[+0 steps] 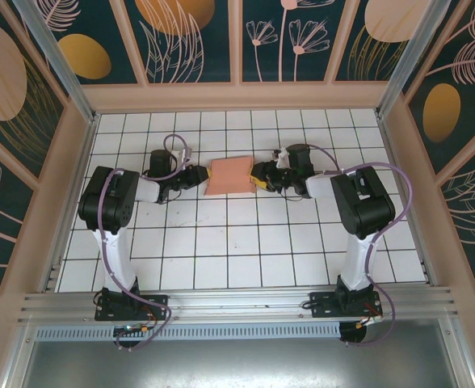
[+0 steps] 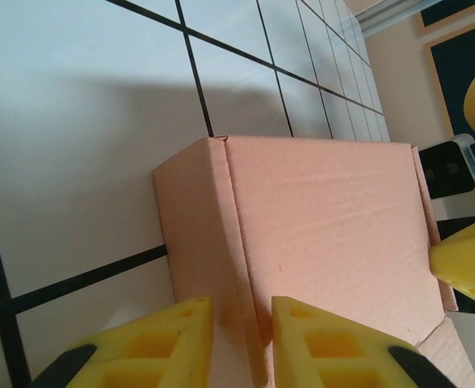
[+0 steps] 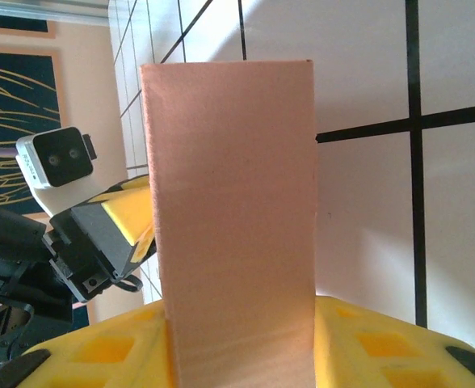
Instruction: Fold the paper box
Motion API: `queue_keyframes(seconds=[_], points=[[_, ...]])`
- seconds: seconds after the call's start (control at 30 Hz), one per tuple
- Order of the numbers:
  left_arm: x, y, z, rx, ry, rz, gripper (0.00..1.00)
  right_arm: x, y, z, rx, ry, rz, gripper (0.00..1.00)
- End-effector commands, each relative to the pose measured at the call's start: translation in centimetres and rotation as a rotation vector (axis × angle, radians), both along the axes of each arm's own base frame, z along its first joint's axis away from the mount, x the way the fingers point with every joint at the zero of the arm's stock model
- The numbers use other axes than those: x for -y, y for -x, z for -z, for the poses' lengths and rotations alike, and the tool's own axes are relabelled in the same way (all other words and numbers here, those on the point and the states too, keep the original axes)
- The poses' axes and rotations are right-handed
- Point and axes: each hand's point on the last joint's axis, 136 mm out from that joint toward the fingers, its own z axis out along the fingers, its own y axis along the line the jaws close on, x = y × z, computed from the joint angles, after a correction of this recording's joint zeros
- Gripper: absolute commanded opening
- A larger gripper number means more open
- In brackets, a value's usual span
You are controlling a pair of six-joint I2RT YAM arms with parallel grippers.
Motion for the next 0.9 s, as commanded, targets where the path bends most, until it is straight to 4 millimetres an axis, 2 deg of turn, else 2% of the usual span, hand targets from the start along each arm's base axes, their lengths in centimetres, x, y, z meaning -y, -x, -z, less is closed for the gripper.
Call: queue_keyframes(seconds=[0.0,0.1,0.2,0.3,0.53,0.57,0.7,0.87], points=[[-0.7,1.3,3.2,-0.093,-0.050,-0.003,0.27,-0.9,-0.5,-1.5,0.039,-0.044,-0.028,0.42],[-0.7,1.0,1.8,-0.029,-0.047,-0.008,0.39,-0.6,-0.6,-1.6,0.037,-0.044,-0.022,0.41],[-1.2,0.7,-0.9,0.103,-0.078,-0.034,0.56,-0.3,-0.6,-2.0,0.042,-0.041,-0.011,0.41],[-2.1,0.4,-3.7,0.230,-0.122,-0.079,0.67,0.0,-0.7,-2.7,0.058,-0.039,-0.007,0.42],[-2.1,1.3,-7.5,0.511,-0.284,-0.120,0.73,0.8,-0.7,-3.5,0.073,-0.034,0.000,0.43],[-1.8,1.8,-9.0,0.598,-0.321,-0.123,0.75,1.0,-0.7,-3.6,0.076,-0.035,0.001,0.43],[-0.3,3.7,-11.5,0.894,-0.509,-0.086,0.89,1.8,-0.5,-4.3,0.081,-0.035,0.007,0.43],[0.8,6.2,-13.8,1.214,-0.673,-0.093,0.93,2.8,-0.3,-5.3,0.086,-0.047,0.022,0.43]])
